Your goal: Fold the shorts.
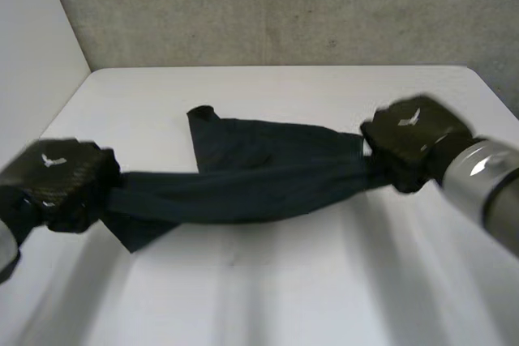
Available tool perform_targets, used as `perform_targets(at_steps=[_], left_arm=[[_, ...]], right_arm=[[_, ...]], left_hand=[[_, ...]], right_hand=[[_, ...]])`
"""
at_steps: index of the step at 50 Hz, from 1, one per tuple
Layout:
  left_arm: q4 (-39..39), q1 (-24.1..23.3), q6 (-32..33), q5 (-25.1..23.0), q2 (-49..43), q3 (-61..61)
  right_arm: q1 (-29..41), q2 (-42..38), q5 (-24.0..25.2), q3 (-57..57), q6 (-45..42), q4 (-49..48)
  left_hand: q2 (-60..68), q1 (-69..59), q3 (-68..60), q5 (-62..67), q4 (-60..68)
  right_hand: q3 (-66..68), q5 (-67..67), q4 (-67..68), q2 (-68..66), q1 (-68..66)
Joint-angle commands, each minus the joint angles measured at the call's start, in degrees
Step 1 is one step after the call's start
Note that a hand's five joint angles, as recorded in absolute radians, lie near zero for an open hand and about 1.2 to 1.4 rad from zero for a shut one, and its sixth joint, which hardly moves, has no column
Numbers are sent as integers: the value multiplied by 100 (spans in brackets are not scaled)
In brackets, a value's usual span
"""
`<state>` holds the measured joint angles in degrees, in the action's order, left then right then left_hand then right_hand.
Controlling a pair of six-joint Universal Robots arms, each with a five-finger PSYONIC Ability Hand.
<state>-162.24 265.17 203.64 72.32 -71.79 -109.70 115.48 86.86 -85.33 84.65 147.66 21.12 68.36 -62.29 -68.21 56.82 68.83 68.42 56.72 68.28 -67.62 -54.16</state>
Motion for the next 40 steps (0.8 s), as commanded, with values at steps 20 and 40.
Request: perform_targets(at_steps=[20,40], left_arm=[[-959,-800,-96,616,-4025,2064],[-3164,-1495,-1273,2005,-4204,6980]], right_arm=[[-8,-2233,-184,-253,61,-1425],[1,-2086,-572,-2840,96,-6452]], left_hand=[[1164,-1771,-1179,1318,1117],[1164,-1771,-1179,1318,1117]], right_hand=[[1158,1328,1172,-1238,-2584],[1158,1328,1172,-1238,-2584]])
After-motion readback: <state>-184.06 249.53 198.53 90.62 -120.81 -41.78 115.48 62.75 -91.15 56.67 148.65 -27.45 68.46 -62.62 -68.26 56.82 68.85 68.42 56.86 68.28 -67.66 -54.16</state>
